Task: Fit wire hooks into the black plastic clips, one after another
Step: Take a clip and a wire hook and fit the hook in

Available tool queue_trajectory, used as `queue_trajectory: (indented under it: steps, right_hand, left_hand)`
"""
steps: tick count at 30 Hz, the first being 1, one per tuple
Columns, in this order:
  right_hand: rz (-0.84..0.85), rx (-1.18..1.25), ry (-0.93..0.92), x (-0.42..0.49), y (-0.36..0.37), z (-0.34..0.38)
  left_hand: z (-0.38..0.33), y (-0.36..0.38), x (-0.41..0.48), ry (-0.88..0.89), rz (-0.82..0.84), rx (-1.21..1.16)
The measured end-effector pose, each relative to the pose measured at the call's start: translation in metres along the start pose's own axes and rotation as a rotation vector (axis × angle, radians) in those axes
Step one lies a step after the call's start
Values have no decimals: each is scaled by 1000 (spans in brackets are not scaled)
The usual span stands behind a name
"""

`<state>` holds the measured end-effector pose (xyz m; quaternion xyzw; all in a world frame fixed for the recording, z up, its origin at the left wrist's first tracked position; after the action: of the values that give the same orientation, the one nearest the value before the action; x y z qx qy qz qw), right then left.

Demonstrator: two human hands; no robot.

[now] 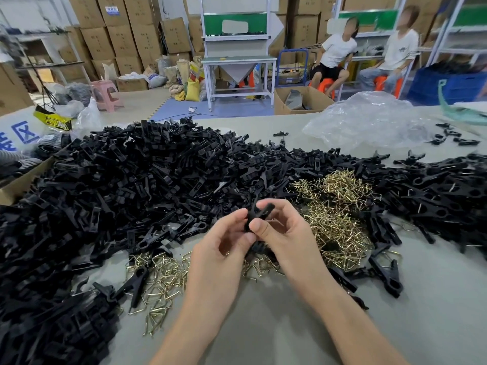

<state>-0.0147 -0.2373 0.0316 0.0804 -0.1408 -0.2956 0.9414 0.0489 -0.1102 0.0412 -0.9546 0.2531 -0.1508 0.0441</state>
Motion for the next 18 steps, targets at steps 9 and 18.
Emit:
queue_trajectory:
  steps: [9, 18]
  right_hand:
    - [144, 120, 119, -1, 14, -10]
    - [-59, 73, -7, 4, -7, 1]
  left_hand:
    - [6, -5, 3, -71, -39, -179]
    - [2, -14, 2, 235, 95, 887]
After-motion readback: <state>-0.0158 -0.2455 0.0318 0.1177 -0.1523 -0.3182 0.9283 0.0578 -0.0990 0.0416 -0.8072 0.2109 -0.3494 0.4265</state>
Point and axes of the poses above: each hand's wrist, its own x-axis towards the middle knuckle, its own y-axis out of the palm, z = x × y, the point moved 7 cm from there along x, towards the middle knuckle, and after that the axes turned 4 degrees about x, right-handed, at the moved point
